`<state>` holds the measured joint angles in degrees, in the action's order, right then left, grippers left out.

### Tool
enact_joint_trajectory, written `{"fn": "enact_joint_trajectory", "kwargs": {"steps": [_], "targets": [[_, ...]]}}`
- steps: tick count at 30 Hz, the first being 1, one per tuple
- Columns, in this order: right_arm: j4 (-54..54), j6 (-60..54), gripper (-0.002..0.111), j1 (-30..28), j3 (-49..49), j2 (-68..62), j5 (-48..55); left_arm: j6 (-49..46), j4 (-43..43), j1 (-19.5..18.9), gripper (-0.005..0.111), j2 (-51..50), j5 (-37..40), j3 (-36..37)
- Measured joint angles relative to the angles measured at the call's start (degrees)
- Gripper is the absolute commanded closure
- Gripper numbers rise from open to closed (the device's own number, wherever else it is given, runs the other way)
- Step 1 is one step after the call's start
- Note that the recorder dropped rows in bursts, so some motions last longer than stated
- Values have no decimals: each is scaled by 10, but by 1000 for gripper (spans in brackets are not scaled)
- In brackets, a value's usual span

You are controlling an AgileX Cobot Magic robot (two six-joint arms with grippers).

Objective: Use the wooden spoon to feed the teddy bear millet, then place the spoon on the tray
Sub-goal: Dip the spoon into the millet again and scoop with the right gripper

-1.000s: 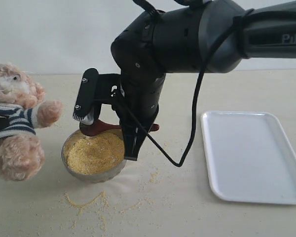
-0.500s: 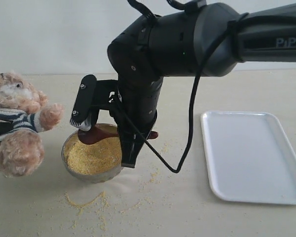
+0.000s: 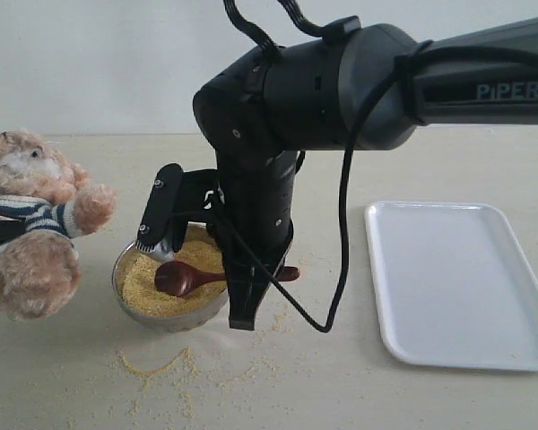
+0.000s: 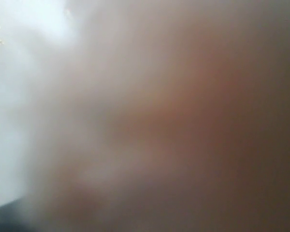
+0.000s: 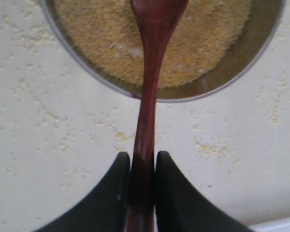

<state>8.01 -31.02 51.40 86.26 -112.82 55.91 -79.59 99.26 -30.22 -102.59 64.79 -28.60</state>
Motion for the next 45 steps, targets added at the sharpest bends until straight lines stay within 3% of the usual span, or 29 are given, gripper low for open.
{"fn": "enact_joint_trajectory", "kwargs": {"steps": [7, 14, 30, 37, 45], "targets": [[-54, -13, 109, 0, 0, 0, 25, 0, 0, 0, 102, 0, 8, 0], [-59, 72, 109, 0, 0, 0, -14, 0, 0, 0, 102, 0, 8, 0], [-59, 145, 109, 0, 0, 0, -3, 0, 0, 0, 102, 0, 12, -2], [-45, 67, 109, 0, 0, 0, 7, 0, 0, 0, 102, 0, 12, -2], [-4, 107, 109, 0, 0, 0, 9, 0, 0, 0, 102, 0, 12, -2]]}}
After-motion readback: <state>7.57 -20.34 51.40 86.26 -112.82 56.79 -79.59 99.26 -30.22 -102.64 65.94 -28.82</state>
